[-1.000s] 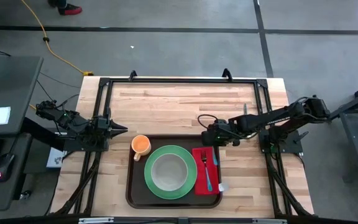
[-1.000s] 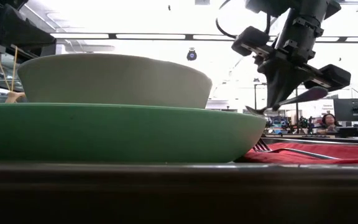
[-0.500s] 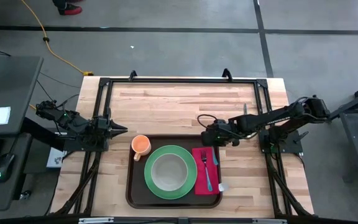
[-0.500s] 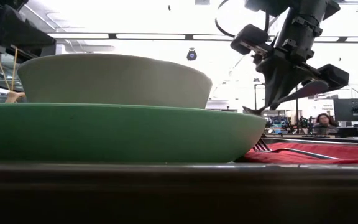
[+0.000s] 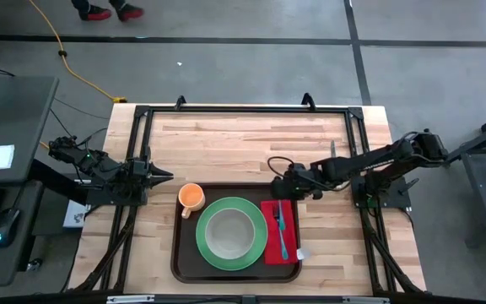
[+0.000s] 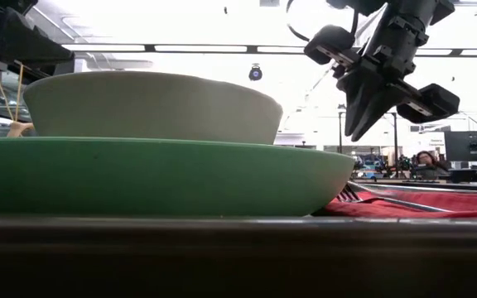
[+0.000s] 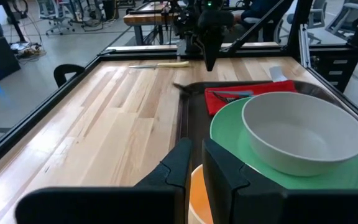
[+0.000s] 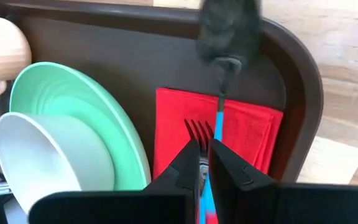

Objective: Set up tray
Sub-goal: Put the spoon on the table napkin to the left of the fork on the serving tray

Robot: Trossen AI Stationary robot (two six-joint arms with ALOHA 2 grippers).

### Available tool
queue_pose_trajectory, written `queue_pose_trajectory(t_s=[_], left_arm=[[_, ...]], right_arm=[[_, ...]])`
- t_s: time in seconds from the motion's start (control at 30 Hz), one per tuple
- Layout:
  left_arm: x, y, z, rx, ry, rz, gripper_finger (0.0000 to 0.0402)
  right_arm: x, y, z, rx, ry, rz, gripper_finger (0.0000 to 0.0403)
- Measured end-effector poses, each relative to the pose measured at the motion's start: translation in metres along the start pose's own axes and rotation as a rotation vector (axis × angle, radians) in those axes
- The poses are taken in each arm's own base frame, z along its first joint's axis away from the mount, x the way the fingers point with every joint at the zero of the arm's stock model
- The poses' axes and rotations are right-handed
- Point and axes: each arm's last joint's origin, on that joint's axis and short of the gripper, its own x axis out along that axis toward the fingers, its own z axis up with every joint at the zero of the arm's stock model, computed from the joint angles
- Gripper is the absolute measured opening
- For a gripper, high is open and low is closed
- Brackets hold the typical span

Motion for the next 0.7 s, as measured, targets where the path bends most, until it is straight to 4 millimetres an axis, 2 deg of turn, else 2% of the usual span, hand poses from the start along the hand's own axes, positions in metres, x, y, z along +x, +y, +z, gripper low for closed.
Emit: queue_pose_trajectory(t_s=[0.57, 0.7], left_arm=[[0.000, 0.000, 0.000, -0.007, -0.001, 0.000, 0.0069], [0.000, 0.000, 0.000, -0.011, 0.000, 0.001, 0.0069]], right_arm=[[0.000, -0.001, -0.018, 0.016, -0.006, 0.002, 0.0012], [0.006, -0.002, -0.026, 0.025, 0.005, -0.021, 0.0013]])
